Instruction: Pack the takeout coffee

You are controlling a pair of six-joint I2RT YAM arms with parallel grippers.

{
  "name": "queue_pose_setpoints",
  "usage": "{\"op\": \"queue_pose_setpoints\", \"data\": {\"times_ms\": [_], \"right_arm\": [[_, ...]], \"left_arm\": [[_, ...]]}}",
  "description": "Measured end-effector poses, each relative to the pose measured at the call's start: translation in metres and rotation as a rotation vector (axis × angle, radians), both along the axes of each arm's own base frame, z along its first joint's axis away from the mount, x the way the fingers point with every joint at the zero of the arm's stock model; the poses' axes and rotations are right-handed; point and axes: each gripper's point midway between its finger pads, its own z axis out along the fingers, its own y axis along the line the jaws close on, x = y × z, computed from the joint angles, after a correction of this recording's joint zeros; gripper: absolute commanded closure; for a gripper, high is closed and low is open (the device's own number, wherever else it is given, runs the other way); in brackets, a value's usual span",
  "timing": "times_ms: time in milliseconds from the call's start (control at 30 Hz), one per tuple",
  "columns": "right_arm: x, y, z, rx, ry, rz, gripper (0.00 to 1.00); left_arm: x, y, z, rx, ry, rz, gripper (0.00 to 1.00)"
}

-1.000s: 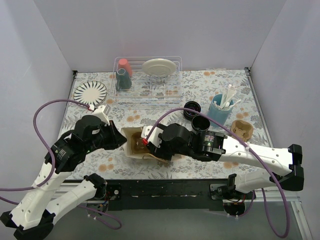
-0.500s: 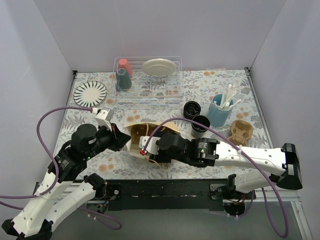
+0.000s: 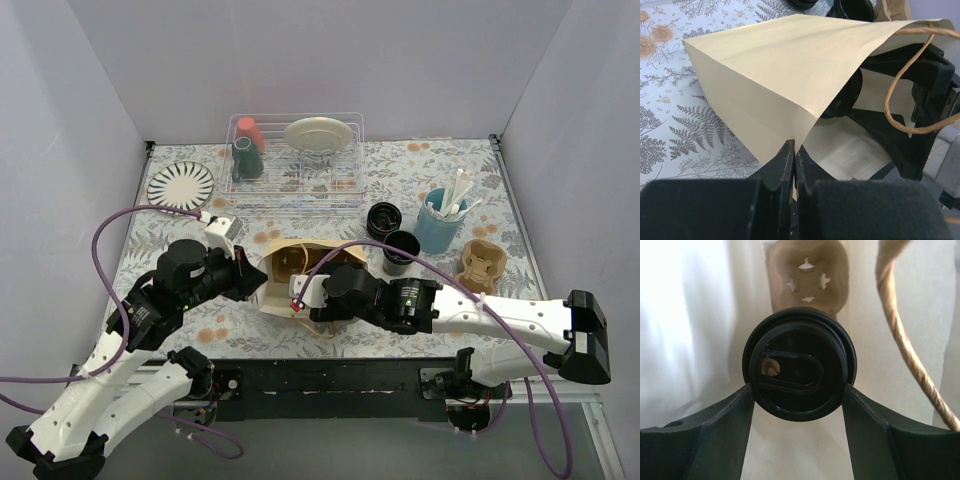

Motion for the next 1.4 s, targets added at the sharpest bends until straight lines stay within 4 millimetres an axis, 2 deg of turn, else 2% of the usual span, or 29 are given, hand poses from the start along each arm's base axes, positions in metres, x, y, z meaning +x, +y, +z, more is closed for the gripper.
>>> {"op": "queue_pose_setpoints", "data": {"times_ms": [133, 333, 733, 800, 833, 933, 1033, 1167, 1267, 1400], "right_arm": [[0.012, -0.005, -0.004, -0.008, -0.008, -0.010, 0.51], [0.025, -0.014, -0.014, -0.027, -0.001, -0.006, 0.51], [0.028, -0.017, -0.025, -0.072, -0.006, 0.014, 0.52], [0.029, -0.018, -0.027, -0.079, -0.007, 0.008, 0.52], [0.029, -0.018, -0.027, -0.080, -0.006, 0.004, 0.52], [0.030, -0.019, -0.027, -0.079, -0.005, -0.003, 0.52], [0.031, -0.020, -0.028, -0.076, -0.002, -0.012, 0.52], [0.032, -0.021, -0.027, -0.072, -0.001, -0.028, 0.52], [0.032, -0.022, -0.028, -0.072, -0.002, -0.033, 0.52], [0.031, -0.025, -0.033, -0.079, 0.000, -0.034, 0.53]], "left_arm": [[0.001, -0.001, -0.007, 0.023, 0.022, -0.007, 1.00], [0.001, -0.001, -0.006, 0.025, 0.020, -0.013, 1.00], [-0.007, -0.010, 0.001, -0.021, 0.021, -0.068, 1.00], [-0.008, -0.012, 0.003, -0.028, 0.020, -0.079, 0.92], [-0.008, -0.013, 0.003, -0.030, 0.021, -0.083, 0.80], [-0.007, -0.013, 0.001, -0.028, 0.037, -0.076, 0.66], [-0.007, -0.009, -0.007, -0.012, 0.085, -0.035, 0.65], [-0.009, -0.001, -0.010, -0.001, 0.157, 0.034, 0.60], [-0.013, 0.003, -0.008, -0.021, 0.185, 0.070, 0.61], [-0.014, 0.002, -0.007, -0.048, 0.207, 0.089, 0.71]]}}
